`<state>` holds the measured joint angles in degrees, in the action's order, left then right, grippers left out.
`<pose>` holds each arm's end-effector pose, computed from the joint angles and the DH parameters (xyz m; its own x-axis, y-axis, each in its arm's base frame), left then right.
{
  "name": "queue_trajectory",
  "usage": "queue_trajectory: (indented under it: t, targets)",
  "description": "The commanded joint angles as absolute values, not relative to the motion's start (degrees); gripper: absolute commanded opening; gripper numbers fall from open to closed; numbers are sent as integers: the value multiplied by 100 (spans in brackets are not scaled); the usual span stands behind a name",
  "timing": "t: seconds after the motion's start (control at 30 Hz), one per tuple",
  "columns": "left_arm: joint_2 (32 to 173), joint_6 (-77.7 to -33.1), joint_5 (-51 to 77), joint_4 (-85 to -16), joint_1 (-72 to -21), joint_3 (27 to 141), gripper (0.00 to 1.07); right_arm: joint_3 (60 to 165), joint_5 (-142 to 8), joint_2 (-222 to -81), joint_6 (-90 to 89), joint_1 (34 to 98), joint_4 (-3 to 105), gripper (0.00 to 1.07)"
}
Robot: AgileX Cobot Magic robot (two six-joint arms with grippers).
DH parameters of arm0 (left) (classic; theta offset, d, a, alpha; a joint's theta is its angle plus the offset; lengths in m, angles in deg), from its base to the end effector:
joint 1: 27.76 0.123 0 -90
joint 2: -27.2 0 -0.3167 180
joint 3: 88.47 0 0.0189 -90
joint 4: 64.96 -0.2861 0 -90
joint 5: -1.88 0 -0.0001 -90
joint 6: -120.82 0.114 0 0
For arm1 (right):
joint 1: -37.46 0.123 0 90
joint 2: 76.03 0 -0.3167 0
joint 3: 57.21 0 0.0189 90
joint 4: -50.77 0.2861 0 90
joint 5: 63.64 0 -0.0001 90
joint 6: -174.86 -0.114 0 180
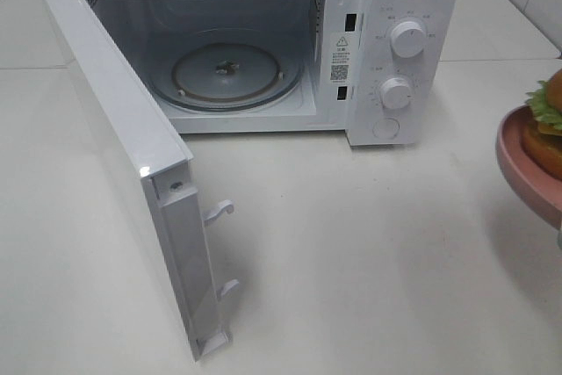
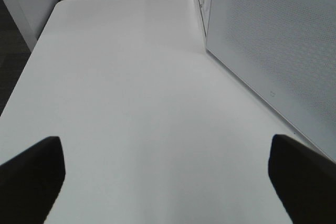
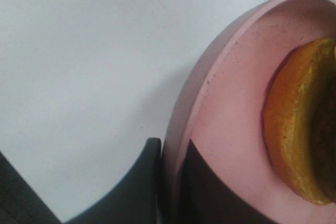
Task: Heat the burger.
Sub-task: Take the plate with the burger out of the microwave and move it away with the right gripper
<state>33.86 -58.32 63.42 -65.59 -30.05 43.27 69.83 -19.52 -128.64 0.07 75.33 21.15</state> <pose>0.0108 0.0007 0.2887 -0.4445 0.0380 -0.8950 0.0403 0.9989 0.0224 0.1414 0.0602 0.2276 -0.3840 -0.8462 -0.3694 -0.6760 0.5302 -0.5118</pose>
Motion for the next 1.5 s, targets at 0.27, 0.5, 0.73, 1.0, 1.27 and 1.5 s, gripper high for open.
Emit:
queue_trajectory:
  t: [0.27, 0.5, 0.73, 1.0, 1.27, 1.5]
  targets:
    - [3375, -5837, 6325, -6565, -2982, 4327, 98, 7023, -1488, -12784, -1574, 7510, 1301, 0]
    - [3375, -5837, 6325, -6565, -2982, 4327, 98, 7023, -1431, -12790, -2055, 7510, 1296, 0]
    - [3375, -5837, 6325, -6565, -2982, 4327, 98, 7023, -1368, -12864, -2812, 7510, 843, 0]
    - [3375, -5837, 6325, -6565, -2982, 4327, 98, 7207, -1322, -13466, -3642, 7510, 625, 0]
    - [3375, -5837, 6325, -6565, -2982, 4327, 98, 7579, -1082, -14589, -4909, 7510, 333, 0]
    - [3375, -5837, 6325, -6565, -2982, 4327, 98, 7694, -1030, -15529, -5419, 7499, 230, 0]
